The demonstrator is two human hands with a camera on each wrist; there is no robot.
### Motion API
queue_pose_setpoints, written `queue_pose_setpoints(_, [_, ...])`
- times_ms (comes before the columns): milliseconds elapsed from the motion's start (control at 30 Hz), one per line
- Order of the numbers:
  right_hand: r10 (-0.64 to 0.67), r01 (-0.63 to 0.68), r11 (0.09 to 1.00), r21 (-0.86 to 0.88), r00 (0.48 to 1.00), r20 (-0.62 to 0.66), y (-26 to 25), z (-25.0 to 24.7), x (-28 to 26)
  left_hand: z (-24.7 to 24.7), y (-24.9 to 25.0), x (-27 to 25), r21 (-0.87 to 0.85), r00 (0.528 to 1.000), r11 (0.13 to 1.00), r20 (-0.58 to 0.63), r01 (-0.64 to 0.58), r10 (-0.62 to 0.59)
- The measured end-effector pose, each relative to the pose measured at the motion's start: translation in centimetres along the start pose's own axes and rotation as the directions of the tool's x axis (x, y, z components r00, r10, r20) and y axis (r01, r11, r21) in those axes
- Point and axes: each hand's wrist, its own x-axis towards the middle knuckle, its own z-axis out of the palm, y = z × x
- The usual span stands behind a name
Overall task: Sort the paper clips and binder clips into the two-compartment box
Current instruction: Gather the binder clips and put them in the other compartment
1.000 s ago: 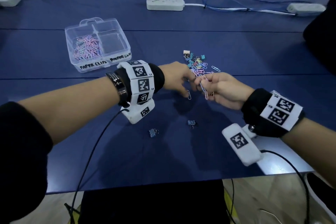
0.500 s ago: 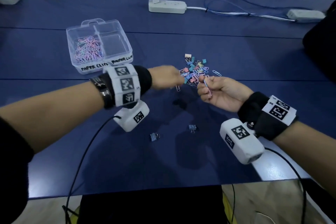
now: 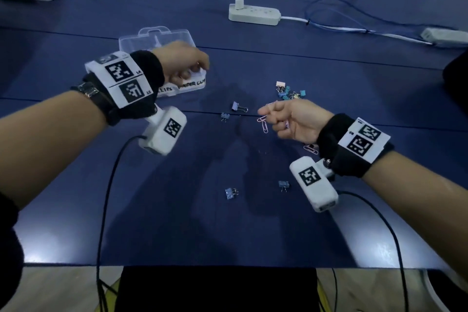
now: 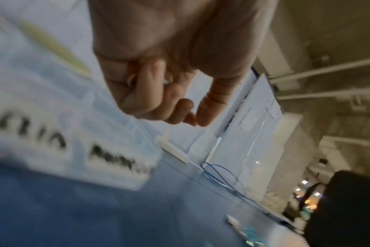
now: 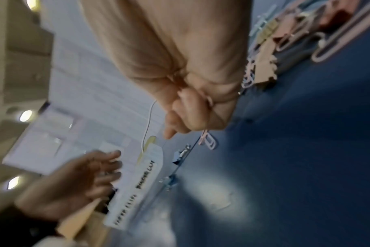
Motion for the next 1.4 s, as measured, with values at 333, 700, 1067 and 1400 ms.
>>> queue_pose_setpoints(333, [-0.339, 0.126, 0.408, -0.904, 0.941, -0.022, -0.2, 2.0, 0.7, -3.0, -3.0, 2.2, 0.326, 0.954, 0.942, -0.299, 0.079, 0.023])
queue_pose_setpoints(700, [-0.320, 0.169, 0.454, -0.875, 0.947, 0.017, -0.2, 0.0, 1.0, 2.9, -0.5, 0.5, 0.485, 0.873, 0.773, -0.040, -0.409, 0.486])
queue_pose_setpoints(1067, [-0.314, 0.256, 0.365, -0.895, 0.939, 0.140, 0.7, -0.8, 0.0, 10.5, 2.9, 1.9, 0.518, 0.713, 0.496, 0.566, -0.697, 0.413])
queue_pose_setpoints(1400, [-0.270, 0.171, -0.056, -0.984, 0.946, 0.180, 2.1, -0.8, -1.7, 12.2, 3.2, 2.7, 0.642, 0.714, 0.334, 0.532, -0.691, 0.455])
